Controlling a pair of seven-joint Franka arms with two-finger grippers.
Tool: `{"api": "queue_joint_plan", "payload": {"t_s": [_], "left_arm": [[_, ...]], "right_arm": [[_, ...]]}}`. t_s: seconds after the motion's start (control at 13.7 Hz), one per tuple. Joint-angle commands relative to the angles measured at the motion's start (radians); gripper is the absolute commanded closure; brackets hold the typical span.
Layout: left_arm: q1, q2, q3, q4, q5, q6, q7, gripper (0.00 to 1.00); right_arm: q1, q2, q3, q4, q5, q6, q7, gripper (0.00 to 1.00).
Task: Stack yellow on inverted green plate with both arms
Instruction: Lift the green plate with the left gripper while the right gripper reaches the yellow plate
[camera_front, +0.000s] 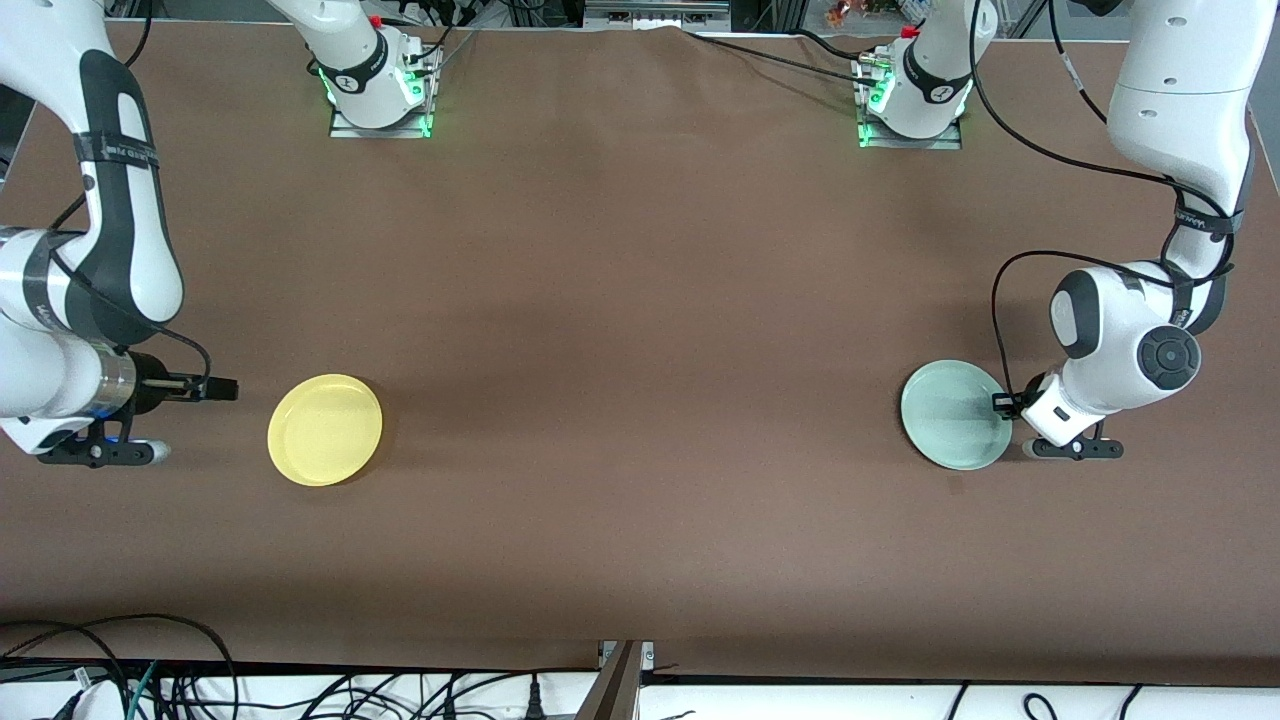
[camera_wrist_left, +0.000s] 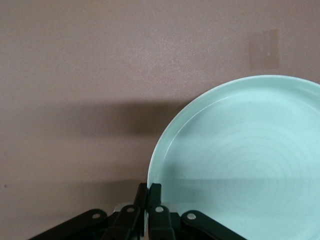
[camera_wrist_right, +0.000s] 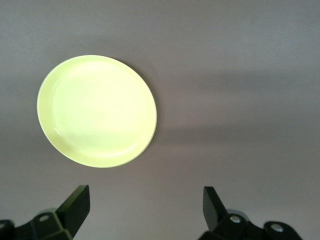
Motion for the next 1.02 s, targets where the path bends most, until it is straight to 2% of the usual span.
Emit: {"api": "queue_joint_plan", "payload": {"t_s": [0.0, 0.22, 0.29, 0.59, 0.66, 0.8, 0.95], "left_arm": [[-0.002, -0.009, -0.007, -0.006, 0.006, -0.011, 0.021, 1.0], [-0.015, -0.014, -0.01, 0.031, 0.02, -0.023, 0.02, 1.0], [-0.016, -0.014, -0.031, 0.064, 0.02, -0.061, 0.018, 1.0], [-0.067, -0.017, -0.049, 0.279, 0.023, -0.286, 0.015, 1.0], [-0.094, -0.017, -0.045, 0.319, 0.04, -0.328, 0.012, 1.0], [-0.136, -0.017, -0.048, 0.391, 0.162, -0.365, -0.007, 1.0], [-0.191, -0.017, -0.047, 0.427, 0.209, -0.388, -0.058, 1.0]], "right_arm": [[-0.018, 0.041, 0.008, -0.006, 0.029, 0.042, 0.011, 0.0], [-0.04, 0.086, 0.008, -0.006, 0.081, 0.068, 0.01, 0.0], [-0.04, 0.104, 0.008, -0.006, 0.083, 0.088, 0.01, 0.0], [-0.038, 0.155, 0.008, -0.021, 0.084, 0.177, 0.011, 0.0], [-0.038, 0.155, 0.008, -0.047, 0.084, 0.217, 0.01, 0.0], [-0.04, 0.156, 0.008, -0.072, 0.086, 0.269, 0.01, 0.0], [-0.043, 0.169, 0.009, -0.083, 0.104, 0.283, 0.01, 0.0]]}}
